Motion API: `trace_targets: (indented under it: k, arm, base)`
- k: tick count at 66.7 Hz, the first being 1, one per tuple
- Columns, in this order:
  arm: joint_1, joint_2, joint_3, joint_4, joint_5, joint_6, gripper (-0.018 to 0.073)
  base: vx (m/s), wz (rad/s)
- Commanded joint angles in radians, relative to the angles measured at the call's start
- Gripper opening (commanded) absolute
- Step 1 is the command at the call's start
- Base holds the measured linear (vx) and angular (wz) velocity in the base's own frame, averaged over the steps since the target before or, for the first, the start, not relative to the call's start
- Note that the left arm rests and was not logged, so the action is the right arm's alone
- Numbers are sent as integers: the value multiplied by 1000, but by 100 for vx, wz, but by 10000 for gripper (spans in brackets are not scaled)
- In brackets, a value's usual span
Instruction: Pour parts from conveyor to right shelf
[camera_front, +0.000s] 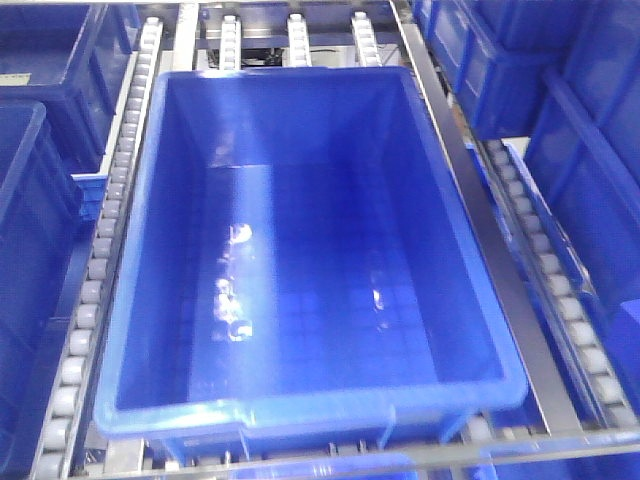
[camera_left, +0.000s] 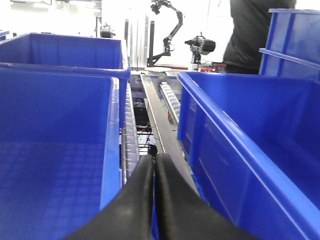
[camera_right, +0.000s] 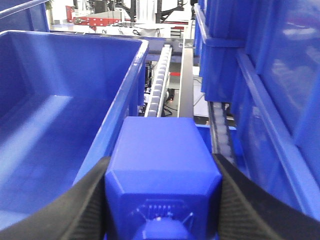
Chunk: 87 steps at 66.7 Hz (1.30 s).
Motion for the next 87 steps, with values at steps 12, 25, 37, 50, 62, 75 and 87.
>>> trace_targets:
  k: [12, 25, 37, 50, 62, 75, 87]
  arm:
    - [1, 10, -29, -5, -80, -10, -8]
    - [1, 10, -29, -5, -80, -10, -8]
    - [1, 10, -29, -5, -80, -10, -8]
    - [1, 10, -29, -5, -80, -10, -8]
    - [1, 10, -29, -5, -80, -10, -8]
    - [1, 10, -29, -5, -80, -10, -8]
    - [1, 10, -29, -5, -80, -10, -8]
  base:
    - [15, 10]
    - [13, 12]
    - [9, 10]
    - [7, 6]
    - [5, 0]
    - [3, 0]
    - [1, 0]
